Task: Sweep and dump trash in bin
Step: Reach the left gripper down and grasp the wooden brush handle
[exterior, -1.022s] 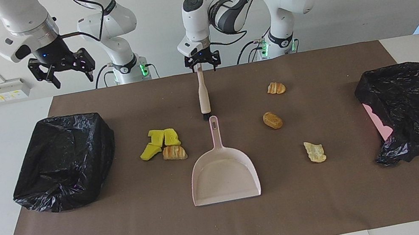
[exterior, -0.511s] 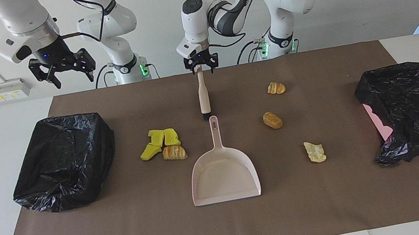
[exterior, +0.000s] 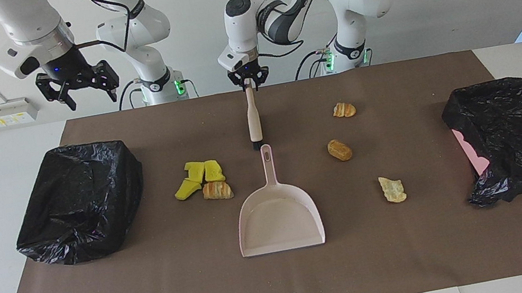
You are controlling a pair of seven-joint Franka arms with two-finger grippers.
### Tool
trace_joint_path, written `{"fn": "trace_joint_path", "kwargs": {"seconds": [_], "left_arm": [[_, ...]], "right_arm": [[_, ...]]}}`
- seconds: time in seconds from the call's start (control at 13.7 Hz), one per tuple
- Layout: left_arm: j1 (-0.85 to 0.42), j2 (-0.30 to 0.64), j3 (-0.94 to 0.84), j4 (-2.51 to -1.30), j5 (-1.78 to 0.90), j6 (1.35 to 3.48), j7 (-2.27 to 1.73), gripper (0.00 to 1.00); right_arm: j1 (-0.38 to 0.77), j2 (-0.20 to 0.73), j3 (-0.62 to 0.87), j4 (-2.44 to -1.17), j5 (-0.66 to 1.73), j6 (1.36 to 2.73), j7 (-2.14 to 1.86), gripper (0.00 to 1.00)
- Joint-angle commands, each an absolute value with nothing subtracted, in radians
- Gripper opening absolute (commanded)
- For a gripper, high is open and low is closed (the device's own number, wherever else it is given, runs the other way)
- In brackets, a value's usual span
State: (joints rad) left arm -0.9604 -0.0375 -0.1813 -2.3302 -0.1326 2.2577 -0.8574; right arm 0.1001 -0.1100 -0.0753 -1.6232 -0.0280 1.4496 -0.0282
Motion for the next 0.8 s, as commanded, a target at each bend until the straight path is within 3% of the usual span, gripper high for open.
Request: {"fn": "trace_joint_path", "kwargs": {"seconds": [0.0,0.44,0.73], "left_arm": [[-0.980,-0.043,-0.163,-2.341,-0.147,2.257,-0.862,0.00],[-0.887,-0.124,-0.143,-2.252,-0.111,1.955,-0.816,0.00],[-0.702,-0.239,-0.144,-2.255,-0.100,1.793,-0.576,0.00]], "right_arm": [[0.095,-0.133,-0.072,-1.646,-0.021,1.443,-0.060,1.00],[0.130,-0.126,-0.069,-1.641,0.014,1.480,-0.028,1.00],[0.204,-0.092,-0.061,-1.637,0.018,1.534,0.035,1.00]]}}
